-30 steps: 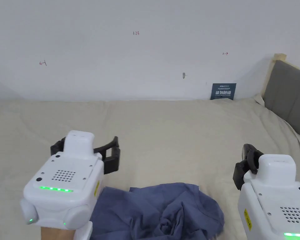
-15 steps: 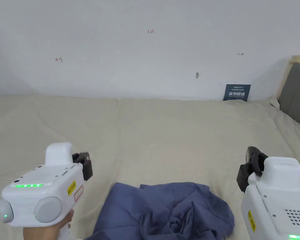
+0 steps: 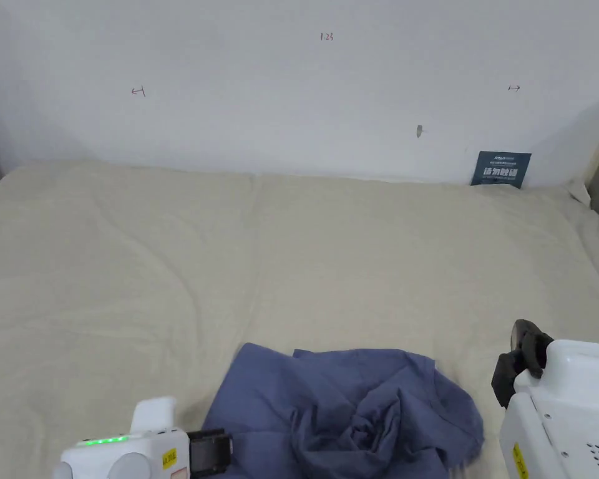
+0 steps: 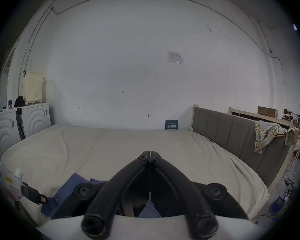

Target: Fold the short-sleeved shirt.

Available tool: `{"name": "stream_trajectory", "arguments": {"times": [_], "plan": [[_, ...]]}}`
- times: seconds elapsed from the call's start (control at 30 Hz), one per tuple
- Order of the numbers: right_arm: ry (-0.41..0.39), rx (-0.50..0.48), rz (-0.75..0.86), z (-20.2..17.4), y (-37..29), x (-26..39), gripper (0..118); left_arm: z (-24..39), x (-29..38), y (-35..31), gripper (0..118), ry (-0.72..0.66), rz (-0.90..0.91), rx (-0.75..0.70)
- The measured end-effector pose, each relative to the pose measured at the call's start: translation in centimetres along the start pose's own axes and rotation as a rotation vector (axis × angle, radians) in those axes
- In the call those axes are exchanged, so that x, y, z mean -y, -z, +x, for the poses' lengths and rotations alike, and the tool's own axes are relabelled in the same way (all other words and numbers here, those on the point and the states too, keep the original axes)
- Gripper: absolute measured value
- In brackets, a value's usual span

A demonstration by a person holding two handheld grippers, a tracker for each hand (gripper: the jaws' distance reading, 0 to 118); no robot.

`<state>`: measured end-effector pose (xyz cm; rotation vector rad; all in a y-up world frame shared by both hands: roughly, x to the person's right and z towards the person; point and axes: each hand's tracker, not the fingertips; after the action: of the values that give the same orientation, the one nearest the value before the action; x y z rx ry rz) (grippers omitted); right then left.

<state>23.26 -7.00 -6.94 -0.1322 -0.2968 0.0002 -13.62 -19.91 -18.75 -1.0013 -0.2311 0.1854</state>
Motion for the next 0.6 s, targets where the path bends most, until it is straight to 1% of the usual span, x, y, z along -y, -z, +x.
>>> {"name": "stream_trajectory", "arguments": {"times": [0.07,0.13,0.17,0.2,0.23,0.3,0.33,0.37,0.43,0.47,0.5,0.53,0.57,0.6], "plan": [[0.006,0.001,-0.015,0.2,0.1,0.4,0,0.1,0.3,1.0,112,0.013,-0.011,0.0],[0.015,0.005,-0.028,0.4,0.2,0.8,0,0.5,0.7,2.2,112,0.014,-0.042,-0.059],[0.019,0.004,-0.034,0.5,0.2,0.9,0,0.7,0.9,2.7,111,0.025,-0.049,-0.074],[0.021,0.006,-0.037,0.6,0.2,1.0,0,1.0,1.1,3.2,108,0.032,-0.06,-0.103],[0.02,0.009,-0.04,0.7,0.2,1.1,0,1.3,1.5,3.7,93,0.048,-0.068,-0.124],[0.018,0.015,-0.044,0.9,0.2,1.3,0,1.8,2.2,4.3,51,0.05,-0.073,-0.131],[0.02,0.018,-0.046,1.0,0.3,1.4,0,1.9,2.5,4.9,30,0.068,-0.116,-0.113],[0.023,0.02,-0.05,1.2,0.4,1.4,0,1.9,2.9,5.3,27,0.068,-0.145,-0.11],[0.028,0.023,-0.06,1.5,0.6,1.6,0,2.3,3.2,5.0,23,0.073,-0.083,-0.146],[0.028,0.025,-0.066,1.7,0.7,1.7,0,2.4,3.1,5.0,17,0.071,-0.092,-0.15],[0.03,0.027,-0.07,1.9,0.8,1.8,0,2.1,3.1,4.8,7,0.069,-0.084,-0.146],[0.033,0.029,-0.078,2.0,1.0,2.0,0,1.8,3.0,4.5,7,0.042,-0.067,-0.086],[0.035,0.028,-0.092,2.2,1.3,2.1,0,1.7,2.9,4.3,6,0.012,-0.074,-0.075],[0.039,0.023,-0.114,2.4,1.7,2.2,0,1.5,2.7,3.8,6,-0.003,-0.072,-0.031]]}}
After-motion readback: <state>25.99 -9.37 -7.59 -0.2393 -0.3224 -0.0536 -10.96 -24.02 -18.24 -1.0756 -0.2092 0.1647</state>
